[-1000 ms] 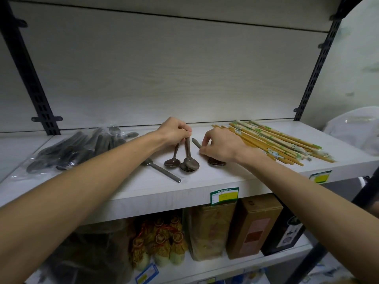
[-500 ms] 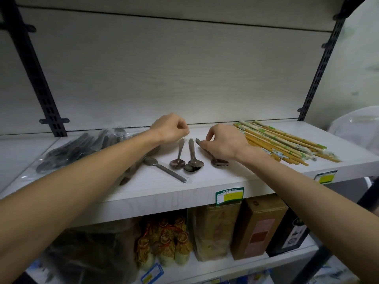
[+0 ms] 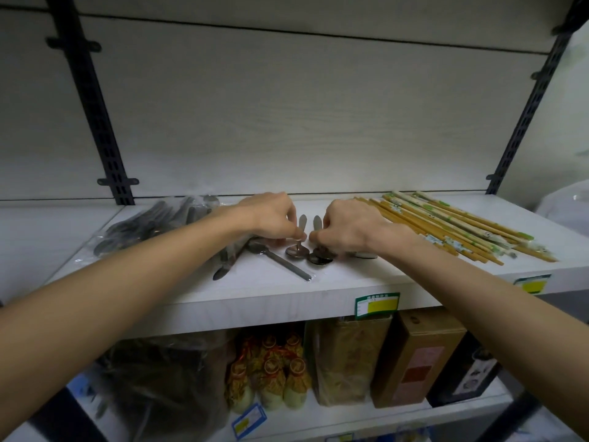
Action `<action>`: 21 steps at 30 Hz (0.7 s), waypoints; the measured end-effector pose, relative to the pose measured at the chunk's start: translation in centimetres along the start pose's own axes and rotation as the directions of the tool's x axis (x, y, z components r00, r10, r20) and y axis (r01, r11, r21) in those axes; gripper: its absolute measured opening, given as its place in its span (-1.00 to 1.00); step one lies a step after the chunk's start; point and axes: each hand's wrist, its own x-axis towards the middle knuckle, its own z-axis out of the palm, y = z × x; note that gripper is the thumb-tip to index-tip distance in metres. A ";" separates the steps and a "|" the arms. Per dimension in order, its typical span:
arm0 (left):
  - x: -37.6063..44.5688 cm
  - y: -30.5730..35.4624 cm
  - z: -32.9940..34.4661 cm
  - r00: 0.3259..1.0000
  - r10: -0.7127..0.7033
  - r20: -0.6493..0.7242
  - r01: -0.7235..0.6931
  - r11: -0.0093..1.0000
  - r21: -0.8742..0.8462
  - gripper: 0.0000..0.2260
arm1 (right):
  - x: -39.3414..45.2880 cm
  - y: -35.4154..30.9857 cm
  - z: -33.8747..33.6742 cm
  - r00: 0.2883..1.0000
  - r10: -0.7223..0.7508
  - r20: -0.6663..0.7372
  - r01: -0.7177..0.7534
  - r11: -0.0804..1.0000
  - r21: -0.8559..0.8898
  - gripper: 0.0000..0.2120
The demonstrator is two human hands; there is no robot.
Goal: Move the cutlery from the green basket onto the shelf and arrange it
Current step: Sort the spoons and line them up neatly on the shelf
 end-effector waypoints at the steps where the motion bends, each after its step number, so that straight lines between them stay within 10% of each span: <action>1: 0.0 0.1 0.1 1.000 -0.001 -0.006 0.001 1.000 -0.010 -0.77 | -0.1 0.0 0.1 1.000 0.006 0.006 -0.006 1.000 0.007 -0.62; 21: -1.2 0.3 1.2 0.997 0.029 0.069 0.005 0.891 -0.454 -0.83 | 0.9 1.9 0.0 0.993 -0.016 0.118 0.001 0.992 0.123 -0.64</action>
